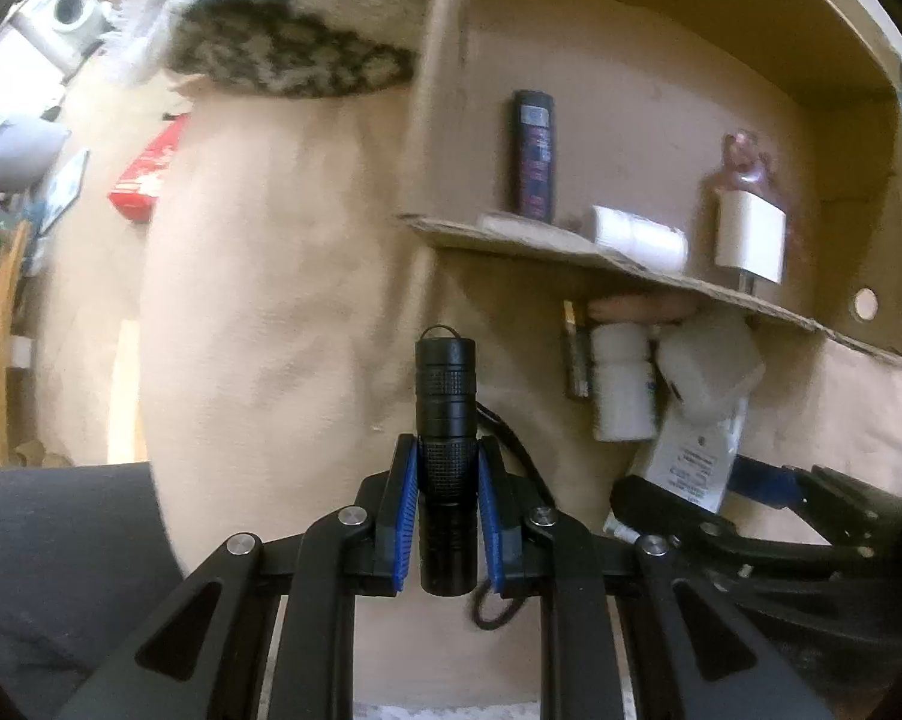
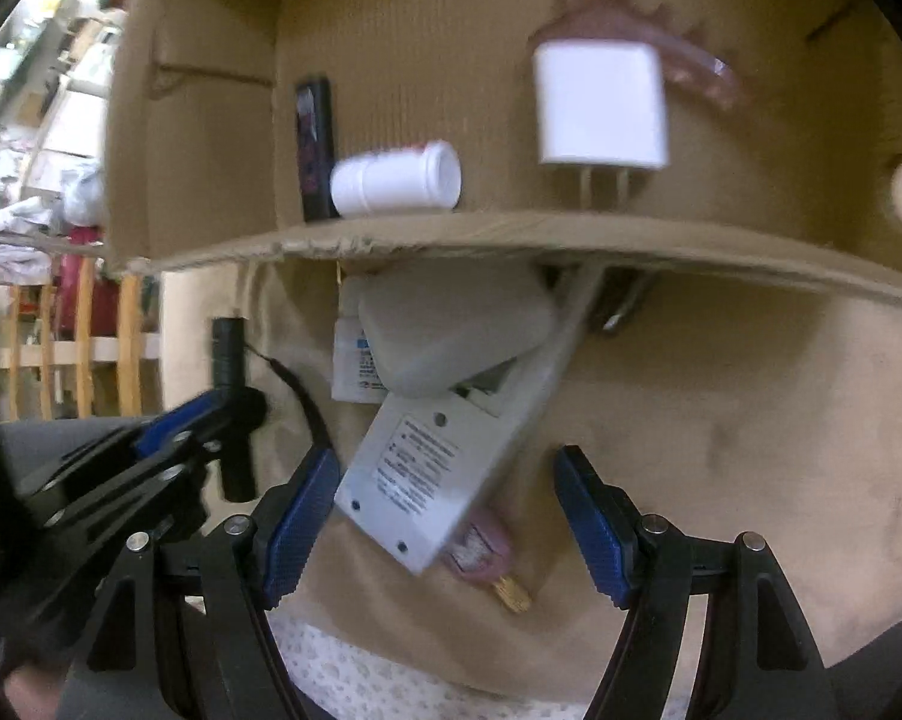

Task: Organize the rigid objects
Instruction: 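Grasp the black flashlight with left gripper while right gripper grasps white charger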

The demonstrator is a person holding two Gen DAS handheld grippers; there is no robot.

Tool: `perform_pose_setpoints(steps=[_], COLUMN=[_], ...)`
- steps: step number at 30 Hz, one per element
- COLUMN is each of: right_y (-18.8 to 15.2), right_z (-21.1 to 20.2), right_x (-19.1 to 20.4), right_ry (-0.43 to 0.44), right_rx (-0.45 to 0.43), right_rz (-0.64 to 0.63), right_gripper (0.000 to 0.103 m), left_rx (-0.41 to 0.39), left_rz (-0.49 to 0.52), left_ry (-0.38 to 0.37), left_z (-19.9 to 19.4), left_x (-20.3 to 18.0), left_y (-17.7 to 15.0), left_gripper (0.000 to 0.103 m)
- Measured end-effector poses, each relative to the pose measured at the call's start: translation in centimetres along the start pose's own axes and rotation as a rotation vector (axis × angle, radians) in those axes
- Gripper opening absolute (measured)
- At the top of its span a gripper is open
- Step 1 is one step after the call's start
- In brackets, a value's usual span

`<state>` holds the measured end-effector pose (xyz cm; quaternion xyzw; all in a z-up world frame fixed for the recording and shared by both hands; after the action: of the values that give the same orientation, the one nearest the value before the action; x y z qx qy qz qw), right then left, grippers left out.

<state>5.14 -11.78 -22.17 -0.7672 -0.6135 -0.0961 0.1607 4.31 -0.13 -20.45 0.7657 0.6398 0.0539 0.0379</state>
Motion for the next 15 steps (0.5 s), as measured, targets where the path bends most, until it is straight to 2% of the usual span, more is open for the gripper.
perform_pose_setpoints(steps=[6,8,15], right_y=[0.2,-0.1,-0.7], right_z=[0.4,0.1,-2.8], right_x=[0.9,1.0,-2.9], right_ry=[-0.09,-0.101,-0.049], right_rx=[-0.035,-0.051,-0.03], right_rz=[-0.048,-0.077,-0.059], right_gripper=[0.077,0.064,0.05], left_rx=[0.009,0.008,0.007], left_rz=[-0.033,-0.027,-0.031], left_ry=[-0.031,-0.04,-0.049], left_z=[0.0,-0.2,0.0], left_x=[1.4,1.3,1.0], left_y=[0.0,0.1,0.5], left_gripper=[0.017,0.017,0.017])
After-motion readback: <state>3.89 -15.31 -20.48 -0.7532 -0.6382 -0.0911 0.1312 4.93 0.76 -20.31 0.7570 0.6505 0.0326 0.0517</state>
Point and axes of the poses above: each gripper's, at about its wrist camera, not at the fingertips, and z roughly the way its jaws point, x to its left, y to its top, the point moved 7 cm from there along z, roughly the way its jaws point, and after that the axes turned 15 degrees about z, right-handed, at the moved point
